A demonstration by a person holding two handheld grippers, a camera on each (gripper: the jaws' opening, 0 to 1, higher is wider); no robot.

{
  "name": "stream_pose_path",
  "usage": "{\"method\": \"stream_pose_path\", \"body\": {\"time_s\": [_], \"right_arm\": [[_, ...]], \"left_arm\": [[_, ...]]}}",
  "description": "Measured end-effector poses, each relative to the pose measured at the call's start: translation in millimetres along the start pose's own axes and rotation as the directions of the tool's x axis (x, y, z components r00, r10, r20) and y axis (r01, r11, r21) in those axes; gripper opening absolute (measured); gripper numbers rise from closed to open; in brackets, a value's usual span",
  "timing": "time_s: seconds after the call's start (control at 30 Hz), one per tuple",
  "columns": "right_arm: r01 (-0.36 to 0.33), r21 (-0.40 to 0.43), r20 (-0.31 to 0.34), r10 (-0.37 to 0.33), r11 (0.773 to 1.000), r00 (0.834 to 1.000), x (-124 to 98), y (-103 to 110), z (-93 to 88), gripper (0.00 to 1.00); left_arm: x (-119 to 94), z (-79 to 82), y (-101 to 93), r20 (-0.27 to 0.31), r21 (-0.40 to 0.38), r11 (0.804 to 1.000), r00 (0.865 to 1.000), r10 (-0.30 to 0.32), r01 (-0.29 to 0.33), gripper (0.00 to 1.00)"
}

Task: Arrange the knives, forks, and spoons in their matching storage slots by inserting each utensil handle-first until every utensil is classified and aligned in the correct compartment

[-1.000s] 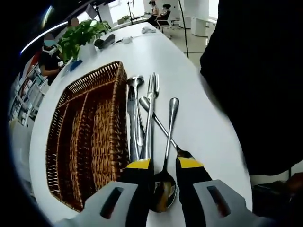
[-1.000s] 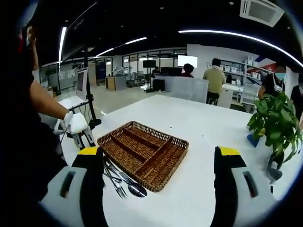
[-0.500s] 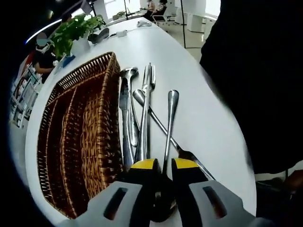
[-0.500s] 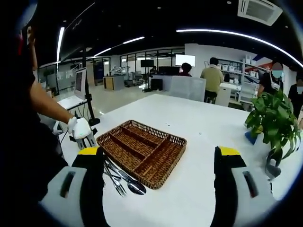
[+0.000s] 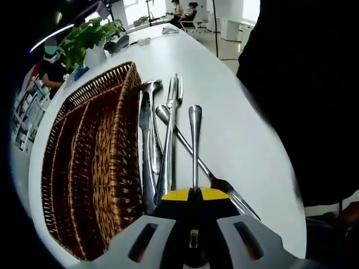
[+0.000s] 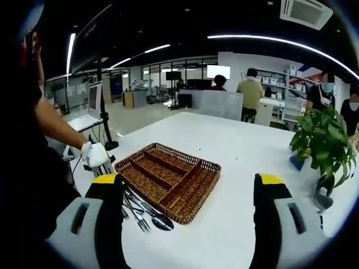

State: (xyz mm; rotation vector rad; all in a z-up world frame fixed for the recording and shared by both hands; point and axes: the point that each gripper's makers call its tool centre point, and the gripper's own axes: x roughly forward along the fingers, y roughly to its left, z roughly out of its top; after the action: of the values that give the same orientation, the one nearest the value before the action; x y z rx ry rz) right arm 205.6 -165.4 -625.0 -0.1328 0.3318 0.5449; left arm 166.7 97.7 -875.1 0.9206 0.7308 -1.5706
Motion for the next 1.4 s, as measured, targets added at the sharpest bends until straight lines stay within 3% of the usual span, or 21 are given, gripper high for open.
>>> {"method": "stream_pose_path", "body": {"time_s": [0.27, 0.6, 0.73, 0.83, 1.0, 1.4], "right_arm": [[0.001, -0.002, 0.005, -0.001, 1.000, 1.000, -3, -1, 2.2, 1.00], [-0.037, 0.009, -0.032, 0.037, 0.999, 0.999, 5, 12, -5.0, 1.00], [-0.053, -0.009, -0.050, 0.052, 0.999, 0.997, 9, 19, -6.9, 1.00], [-0.073, 0.019, -0.094, 0.075, 0.997, 0.993, 11, 23, -13.2, 1.00], [-0.095, -0.006, -0.143, 0.093, 0.996, 0.985, 12, 29, -22.7, 1.00], [-0.126, -0.001, -0.151, 0.125, 0.992, 0.981, 10, 34, -25.2, 1.00]], "left_arm": [[-6, -6.3, 1.4, -0.048, -0.041, 0.999, 0.999, 0.023, -0.025, 0.01], [-21, 1.5, 1.6, -0.062, -0.147, 0.989, 0.998, 0.011, -0.020, 0.00], [-25, 1.7, 4.4, -0.066, -0.153, 0.987, 0.997, 0.034, -0.043, 0.00], [-28, 3.7, 4.6, -0.070, -0.152, 0.987, 0.997, 0.037, -0.047, 0.00], [-32, 9.2, 3.6, -0.071, -0.150, 0.988, 0.997, 0.033, -0.043, 0.00], [-43, 15.1, 4.3, -0.088, -0.163, 0.986, 0.996, 0.005, -0.019, 0.00]]}}
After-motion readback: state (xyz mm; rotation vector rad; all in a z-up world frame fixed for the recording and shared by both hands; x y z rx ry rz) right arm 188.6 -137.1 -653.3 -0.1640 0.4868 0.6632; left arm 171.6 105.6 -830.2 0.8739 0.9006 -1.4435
